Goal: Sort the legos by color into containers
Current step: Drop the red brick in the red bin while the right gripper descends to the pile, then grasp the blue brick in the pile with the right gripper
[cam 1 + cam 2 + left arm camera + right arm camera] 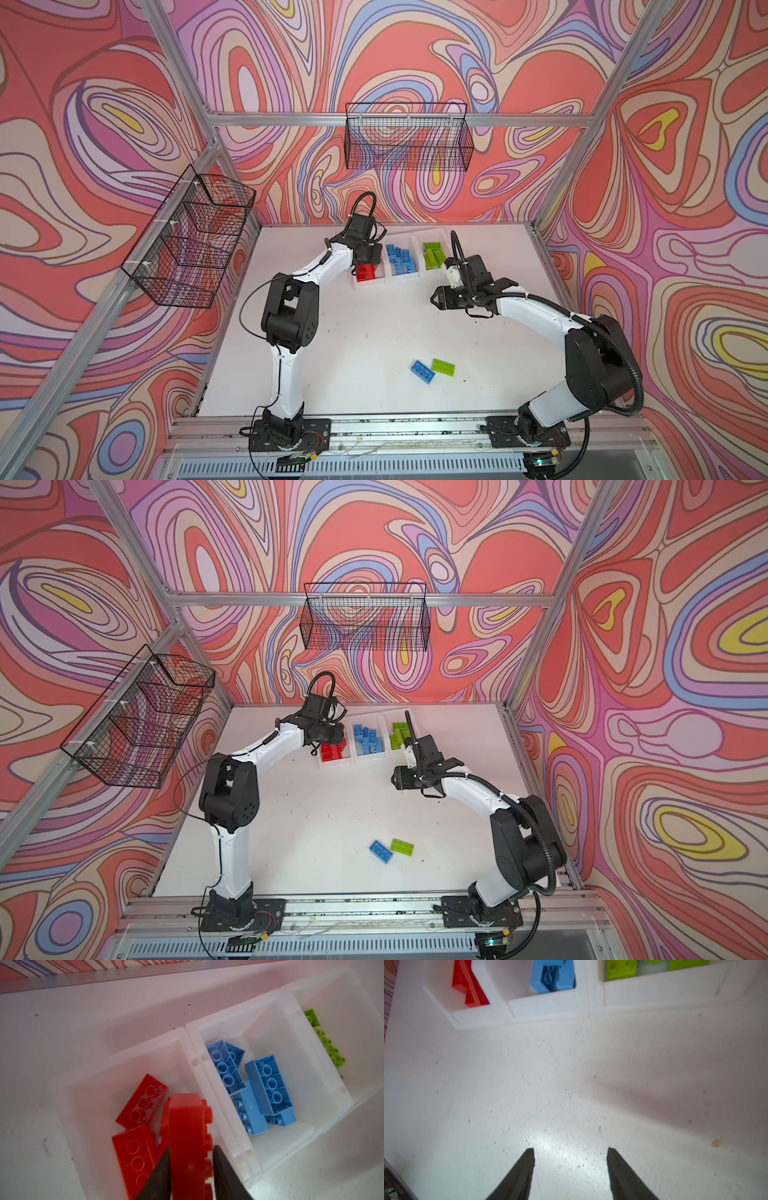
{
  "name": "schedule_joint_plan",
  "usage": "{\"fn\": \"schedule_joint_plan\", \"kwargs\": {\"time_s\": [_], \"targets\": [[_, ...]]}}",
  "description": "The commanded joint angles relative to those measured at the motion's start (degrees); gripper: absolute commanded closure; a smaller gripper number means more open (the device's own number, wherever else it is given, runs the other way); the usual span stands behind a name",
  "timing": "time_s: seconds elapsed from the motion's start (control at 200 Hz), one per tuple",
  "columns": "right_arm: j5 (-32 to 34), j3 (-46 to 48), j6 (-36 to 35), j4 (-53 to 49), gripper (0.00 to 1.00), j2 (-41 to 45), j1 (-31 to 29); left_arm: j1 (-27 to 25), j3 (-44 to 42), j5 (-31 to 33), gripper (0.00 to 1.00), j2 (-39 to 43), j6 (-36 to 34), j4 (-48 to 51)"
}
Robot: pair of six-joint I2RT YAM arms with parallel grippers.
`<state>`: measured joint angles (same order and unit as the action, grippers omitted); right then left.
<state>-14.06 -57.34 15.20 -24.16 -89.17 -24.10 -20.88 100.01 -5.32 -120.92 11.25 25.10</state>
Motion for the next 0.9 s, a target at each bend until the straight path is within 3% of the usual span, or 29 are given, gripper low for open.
{"fn": "schedule_joint_plan", "kwargs": {"time_s": [0.0,0.14,0.265,0.466,0.897], "targets": [[-0.2,1.0,-3.0,-5.4,0.37,2.0,-3.6,0.5,4.4,-0.3,0.35,0.5,0.0,6.7],[0.0,1.3,-3.6,-8.8,0.38,2.2,-8.4,1.6,0.8,0.2,0.24,6.1,-1.8,6.5],[0.7,1.4,-3.6,-10.6,0.38,2.0,-12.6,3.1,-4.8,-0.2,0.23,12.5,-3.7,6.8],[2.4,0.9,-4.0,-14.0,0.35,0.2,-18.6,3.6,-18.8,1.6,0.24,24.7,-5.0,-2.3],[6.3,0.5,-1.9,-16.7,0.36,-5.5,-29.0,3.7,-19.9,0.1,0.25,25.9,-5.4,-3.5]]}}
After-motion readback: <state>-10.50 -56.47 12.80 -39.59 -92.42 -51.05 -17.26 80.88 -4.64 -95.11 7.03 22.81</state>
